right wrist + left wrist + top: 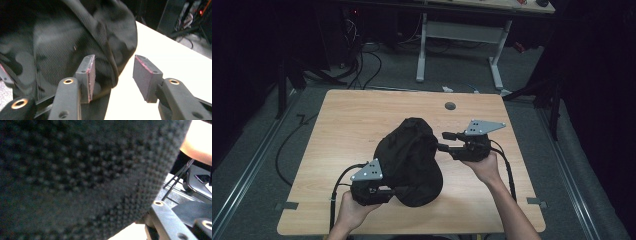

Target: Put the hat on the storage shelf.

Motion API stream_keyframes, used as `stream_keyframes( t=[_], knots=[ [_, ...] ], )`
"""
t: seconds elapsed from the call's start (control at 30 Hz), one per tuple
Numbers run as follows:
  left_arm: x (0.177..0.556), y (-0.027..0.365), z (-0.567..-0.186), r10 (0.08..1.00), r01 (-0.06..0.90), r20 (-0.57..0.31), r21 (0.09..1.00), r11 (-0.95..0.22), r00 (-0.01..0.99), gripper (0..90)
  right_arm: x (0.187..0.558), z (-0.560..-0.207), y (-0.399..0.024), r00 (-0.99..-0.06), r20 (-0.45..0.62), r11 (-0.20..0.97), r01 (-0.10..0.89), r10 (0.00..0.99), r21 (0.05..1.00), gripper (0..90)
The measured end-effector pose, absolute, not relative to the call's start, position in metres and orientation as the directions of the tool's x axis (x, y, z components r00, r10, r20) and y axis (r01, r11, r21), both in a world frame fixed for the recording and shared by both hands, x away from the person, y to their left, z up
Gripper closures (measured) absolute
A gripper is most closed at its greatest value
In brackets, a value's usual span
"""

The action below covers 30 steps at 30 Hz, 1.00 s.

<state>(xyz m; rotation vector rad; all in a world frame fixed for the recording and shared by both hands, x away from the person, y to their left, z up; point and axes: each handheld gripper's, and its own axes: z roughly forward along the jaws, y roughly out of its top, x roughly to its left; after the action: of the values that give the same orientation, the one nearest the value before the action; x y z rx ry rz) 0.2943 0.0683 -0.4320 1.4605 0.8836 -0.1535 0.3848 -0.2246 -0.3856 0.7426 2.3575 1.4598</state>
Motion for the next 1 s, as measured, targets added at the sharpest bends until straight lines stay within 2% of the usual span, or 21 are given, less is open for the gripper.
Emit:
stream_keyframes(
  t=[0.2,0.27,0.4,0.43,0.57,0.8,1.0],
  knots=[
    [0.298,0.072,-0.425,0.450,0.551,-0.570,0.813,0.188,0.688,71.4,0.379,-0.404,-0.228,-0.765,0.007,0.437,0.376,0.644,0.817,51.4],
    [0.298,0.073,-0.424,0.455,0.544,-0.564,0.817,0.191,0.689,71.4,0.378,-0.408,-0.230,-0.755,0.005,0.432,0.381,0.655,0.817,51.4],
    [0.300,0.074,-0.420,0.477,0.519,-0.548,0.830,0.207,0.687,71.3,0.377,-0.422,-0.242,-0.700,0.042,0.407,0.462,0.713,0.788,50.8],
    [0.302,0.075,-0.419,0.482,0.514,-0.544,0.833,0.207,0.687,71.3,0.374,-0.431,-0.250,-0.657,0.043,0.390,0.496,0.752,0.776,49.8],
    [0.306,0.076,-0.416,0.502,0.490,-0.532,0.842,0.226,0.682,71.3,0.369,-0.451,-0.264,-0.592,0.040,0.380,0.566,0.805,0.732,46.6],
    [0.313,0.077,-0.411,0.530,0.467,-0.522,0.849,0.246,0.668,71.3,0.362,-0.480,-0.284,-0.504,0.050,0.324,0.626,0.862,0.710,44.1],
    [0.321,0.072,-0.406,0.550,0.442,-0.499,0.863,0.245,0.670,71.4,0.362,-0.509,-0.301,-0.423,0.012,0.297,0.657,0.906,0.693,41.2]
  ],
)
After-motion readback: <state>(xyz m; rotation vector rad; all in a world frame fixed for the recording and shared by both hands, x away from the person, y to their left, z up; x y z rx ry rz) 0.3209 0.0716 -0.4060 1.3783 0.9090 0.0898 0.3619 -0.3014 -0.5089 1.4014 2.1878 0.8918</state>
